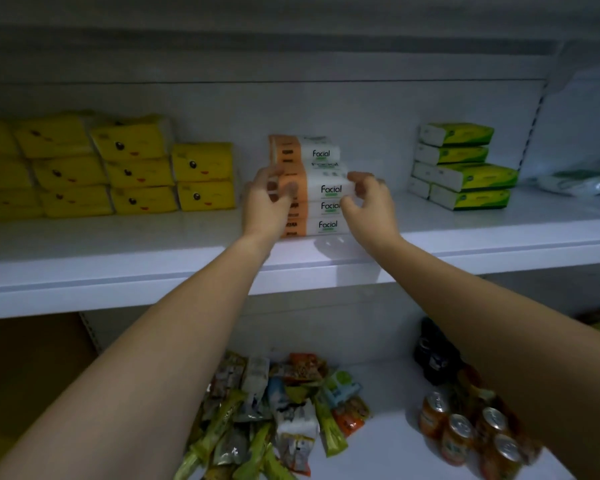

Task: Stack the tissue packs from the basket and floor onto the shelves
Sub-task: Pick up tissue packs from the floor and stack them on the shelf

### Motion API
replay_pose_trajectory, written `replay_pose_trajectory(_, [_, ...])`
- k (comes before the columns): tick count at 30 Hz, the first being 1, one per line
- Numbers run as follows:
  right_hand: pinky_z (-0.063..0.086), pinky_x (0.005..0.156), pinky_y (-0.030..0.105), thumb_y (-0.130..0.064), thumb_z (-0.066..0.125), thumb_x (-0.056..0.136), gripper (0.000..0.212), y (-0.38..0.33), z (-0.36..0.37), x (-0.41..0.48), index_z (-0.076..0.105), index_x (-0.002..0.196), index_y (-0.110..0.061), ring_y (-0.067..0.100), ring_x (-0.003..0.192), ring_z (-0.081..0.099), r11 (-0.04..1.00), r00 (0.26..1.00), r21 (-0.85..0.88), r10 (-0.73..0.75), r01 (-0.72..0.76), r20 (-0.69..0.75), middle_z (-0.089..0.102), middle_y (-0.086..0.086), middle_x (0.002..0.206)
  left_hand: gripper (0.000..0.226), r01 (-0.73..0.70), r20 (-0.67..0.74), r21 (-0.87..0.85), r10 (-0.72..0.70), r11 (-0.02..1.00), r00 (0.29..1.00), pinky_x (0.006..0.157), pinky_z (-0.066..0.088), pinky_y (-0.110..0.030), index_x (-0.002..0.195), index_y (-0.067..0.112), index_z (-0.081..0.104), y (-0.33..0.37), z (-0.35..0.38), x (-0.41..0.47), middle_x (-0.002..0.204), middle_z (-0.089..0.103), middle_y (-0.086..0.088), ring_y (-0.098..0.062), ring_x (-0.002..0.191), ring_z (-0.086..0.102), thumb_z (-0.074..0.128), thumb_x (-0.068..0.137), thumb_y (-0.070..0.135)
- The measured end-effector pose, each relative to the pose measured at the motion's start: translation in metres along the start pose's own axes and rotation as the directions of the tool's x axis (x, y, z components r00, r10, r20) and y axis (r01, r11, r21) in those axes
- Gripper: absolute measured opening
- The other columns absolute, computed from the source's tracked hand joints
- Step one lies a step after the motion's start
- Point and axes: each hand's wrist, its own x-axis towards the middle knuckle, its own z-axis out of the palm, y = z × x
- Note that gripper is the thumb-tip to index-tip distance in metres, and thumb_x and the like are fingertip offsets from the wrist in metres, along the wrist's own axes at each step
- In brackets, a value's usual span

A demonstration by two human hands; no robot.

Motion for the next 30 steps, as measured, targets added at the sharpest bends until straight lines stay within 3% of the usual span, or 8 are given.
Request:
replay_pose_trajectory(4, [0.028, 0.112, 0.037, -0.013, 0.044, 0.093, 0.061, 0.004, 0.002, -0.004, 0.018, 0.148, -0.016, 0.023, 0.135, 0.029, 1.0, 0.988, -0.011, 0.007, -0.005, 0.152, 0.029, 0.007, 0.147, 0.037, -0.029, -0.055, 0.051, 0.032, 0.998, 0.998, 0.087, 0.054, -0.041, 0.125, 0.023, 0.051, -0.001, -0.001, 0.001, 0.121, 0.054, -0.008, -0.02, 0.102, 0.055, 0.06, 0.09, 0.021])
replay_pose_trajectory(9, [0.014, 0.114, 0.034, -0.019, 0.048, 0.092, 0.069, 0.002, -0.015, -0.024, 0.009, 0.149, -0.017, 0.022, 0.143, 0.013, 0.991, 0.981, -0.132, -0.002, 0.027, 0.193, 0.015, 0.005, 0.155, 0.06, 0.019, -0.034, 0.11, -0.015, 0.994, 0.999, 0.099, 0.042, -0.03, 0.145, 0.023, 0.029, 0.006, -0.014, -0.01, 0.144, 0.04, -0.003, -0.018, 0.13, 0.04, 0.057, 0.092, 0.023])
replay_pose_trajectory(13, [0.011, 0.115, 0.031, -0.022, 0.048, 0.093, 0.065, -0.001, -0.041, -0.063, 0.015, 0.148, -0.018, 0.018, 0.144, 0.01, 0.972, 0.969, -0.216, -0.036, 0.09, 0.242, 0.014, 0.004, 0.156, 0.054, -0.154, -0.006, 0.459, 0.176, 0.875, 0.984, 0.108, 0.027, -0.03, 0.144, 0.016, 0.032, 0.018, -0.028, -0.053, 0.145, 0.035, -0.005, -0.021, 0.135, 0.03, 0.049, 0.095, 0.03])
replay_pose_trajectory(17, [0.012, 0.114, 0.031, -0.026, 0.049, 0.094, 0.063, 0.004, -0.072, -0.117, 0.019, 0.148, -0.018, 0.02, 0.143, 0.013, 0.925, 0.941, -0.333, -0.07, 0.185, 0.331, 0.018, 0.004, 0.155, 0.048, -0.374, 0.199, 0.558, 0.318, 0.741, 0.927, 0.11, 0.021, -0.03, 0.141, 0.013, 0.037, 0.02, -0.028, -0.118, 0.145, 0.039, -0.005, -0.022, 0.134, 0.031, 0.046, 0.096, 0.025])
replay_pose_trajectory(21, [0.013, 0.114, 0.03, -0.031, 0.048, 0.094, 0.062, 0.026, -0.101, -0.176, 0.02, 0.148, -0.019, 0.02, 0.142, 0.016, 0.872, 0.907, -0.429, -0.041, 0.238, 0.42, 0.018, 0.004, 0.155, 0.05, -0.457, 0.444, 0.562, 0.215, 0.689, 0.87, 0.115, 0.01, -0.032, 0.145, 0.017, 0.031, 0.011, -0.005, -0.187, 0.152, 0.029, -0.001, -0.018, 0.142, 0.02, 0.04, 0.098, 0.032])
replay_pose_trajectory(25, [0.013, 0.113, 0.029, -0.034, 0.049, 0.093, 0.062, 0.066, -0.129, -0.236, 0.022, 0.147, -0.018, 0.02, 0.141, 0.021, 0.816, 0.877, -0.525, 0.047, 0.242, 0.478, 0.022, 0.005, 0.154, 0.051, -0.483, 0.594, 0.55, 0.088, 0.681, 0.8, 0.116, 0.011, -0.033, 0.146, 0.019, 0.027, -0.016, 0.032, -0.247, 0.154, 0.025, 0.0, -0.018, 0.143, 0.018, 0.037, 0.099, 0.035])
replay_pose_trajectory(30, [0.024, 0.109, 0.031, -0.034, 0.046, 0.091, 0.058, 0.142, -0.164, -0.302, 0.031, 0.144, -0.015, 0.025, 0.134, 0.033, 0.793, 0.81, -0.603, 0.296, 0.087, 0.507, 0.037, 0.009, 0.146, 0.052, -0.458, 0.773, 0.511, -0.155, 0.728, 0.615, 0.115, 0.018, -0.032, 0.146, 0.016, 0.028, -0.071, 0.093, -0.324, 0.153, 0.028, -0.006, -0.022, 0.14, 0.025, 0.035, 0.099, 0.038])
